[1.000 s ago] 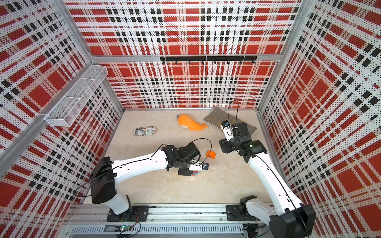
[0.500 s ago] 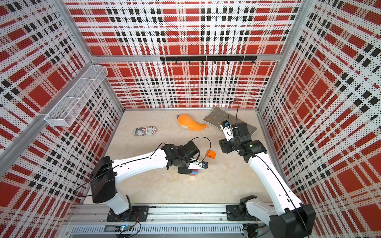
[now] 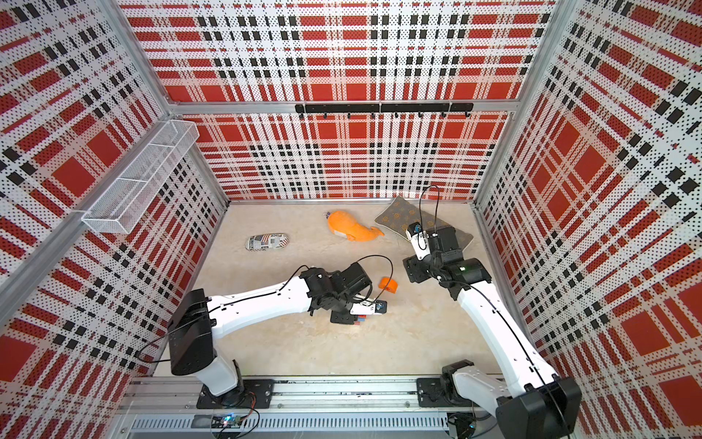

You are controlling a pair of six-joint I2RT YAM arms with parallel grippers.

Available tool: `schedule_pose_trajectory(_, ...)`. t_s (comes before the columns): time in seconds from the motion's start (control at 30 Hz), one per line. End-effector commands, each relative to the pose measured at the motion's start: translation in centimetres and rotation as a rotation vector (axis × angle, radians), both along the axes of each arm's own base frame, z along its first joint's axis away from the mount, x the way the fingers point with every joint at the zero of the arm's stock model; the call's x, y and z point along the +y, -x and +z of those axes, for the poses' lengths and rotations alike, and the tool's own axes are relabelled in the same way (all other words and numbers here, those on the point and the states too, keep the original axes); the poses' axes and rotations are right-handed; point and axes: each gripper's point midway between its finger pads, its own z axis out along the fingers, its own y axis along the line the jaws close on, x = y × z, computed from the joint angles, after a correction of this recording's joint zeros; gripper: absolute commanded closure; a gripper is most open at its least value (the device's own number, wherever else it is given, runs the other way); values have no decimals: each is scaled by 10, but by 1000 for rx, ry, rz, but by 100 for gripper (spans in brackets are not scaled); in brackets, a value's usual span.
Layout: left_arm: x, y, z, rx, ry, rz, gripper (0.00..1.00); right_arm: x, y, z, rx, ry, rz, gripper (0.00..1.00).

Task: Assemble an ice cream with lego
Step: Assemble the lego brick with the lego brick.

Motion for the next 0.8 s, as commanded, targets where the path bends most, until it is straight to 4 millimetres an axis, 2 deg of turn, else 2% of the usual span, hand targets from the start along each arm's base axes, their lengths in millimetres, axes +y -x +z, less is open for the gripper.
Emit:
schedule_pose_trajectory(0.0, -1, -1, 6, -7, 8, 8, 94, -1, -2, -2, 0, -9, -7, 27)
schedule_pose_trajectory(0.2, 3, -6, 0, 2, -3, 25, 94, -1, -2, -2, 0, -8, -8, 27)
schedule_pose_trajectory(0.77, 3, -2, -4, 22, -2, 16, 94, -1, -2, -4, 6, -8, -5, 27)
